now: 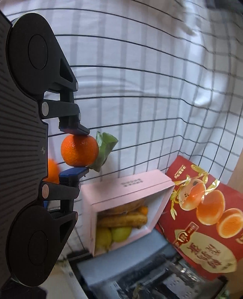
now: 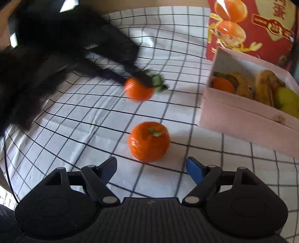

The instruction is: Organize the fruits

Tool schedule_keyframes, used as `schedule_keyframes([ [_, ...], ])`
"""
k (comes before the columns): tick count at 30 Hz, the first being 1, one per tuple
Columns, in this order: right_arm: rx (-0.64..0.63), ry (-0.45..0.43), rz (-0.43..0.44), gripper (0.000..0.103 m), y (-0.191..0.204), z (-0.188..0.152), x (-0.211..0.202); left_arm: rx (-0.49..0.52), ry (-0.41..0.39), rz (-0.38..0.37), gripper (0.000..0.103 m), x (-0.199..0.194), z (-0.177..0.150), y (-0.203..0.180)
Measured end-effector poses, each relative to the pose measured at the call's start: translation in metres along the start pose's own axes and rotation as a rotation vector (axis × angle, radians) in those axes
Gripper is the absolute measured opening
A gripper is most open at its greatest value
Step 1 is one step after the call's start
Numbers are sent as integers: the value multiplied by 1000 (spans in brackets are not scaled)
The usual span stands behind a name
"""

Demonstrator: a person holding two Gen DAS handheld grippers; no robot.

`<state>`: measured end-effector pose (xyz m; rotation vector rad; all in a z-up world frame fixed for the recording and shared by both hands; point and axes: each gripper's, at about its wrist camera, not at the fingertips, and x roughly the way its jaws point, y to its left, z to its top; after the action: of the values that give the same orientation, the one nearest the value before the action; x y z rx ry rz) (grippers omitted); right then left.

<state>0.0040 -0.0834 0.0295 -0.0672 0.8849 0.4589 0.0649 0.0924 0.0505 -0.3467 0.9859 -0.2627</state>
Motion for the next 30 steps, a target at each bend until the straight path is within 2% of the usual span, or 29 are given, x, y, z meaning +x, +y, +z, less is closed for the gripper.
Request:
schedule_keyframes([
  [6,-48,-2,-42,82,-2,-9,-3,-66,-16,47,42,-11,-15,21],
  [8,-72,2,-62,83,3,-10,-2,-62,-20,82,41,-14,-16,27],
  [13,-75,17,-70,85,4,-7,-1,-77,-75,125,47,-27,-18,43],
  [17,-87,15,-75,87,6,-9,0,-63,-125,202,46,-37,-19,51],
  [20,-90,14,-69,88,6,-9,0,-63,-126,233,44,-41,-19,57],
  [24,-90,5,-69,93,7,-10,2,-55,-120,253,43,-46,-20,61],
  [27,-86,-6,-73,98,7,-12,3,-75,-151,247,43,-59,-20,61],
  [30,-80,-16,-76,99,6,-14,3,-19,-170,239,43,-70,-22,50],
])
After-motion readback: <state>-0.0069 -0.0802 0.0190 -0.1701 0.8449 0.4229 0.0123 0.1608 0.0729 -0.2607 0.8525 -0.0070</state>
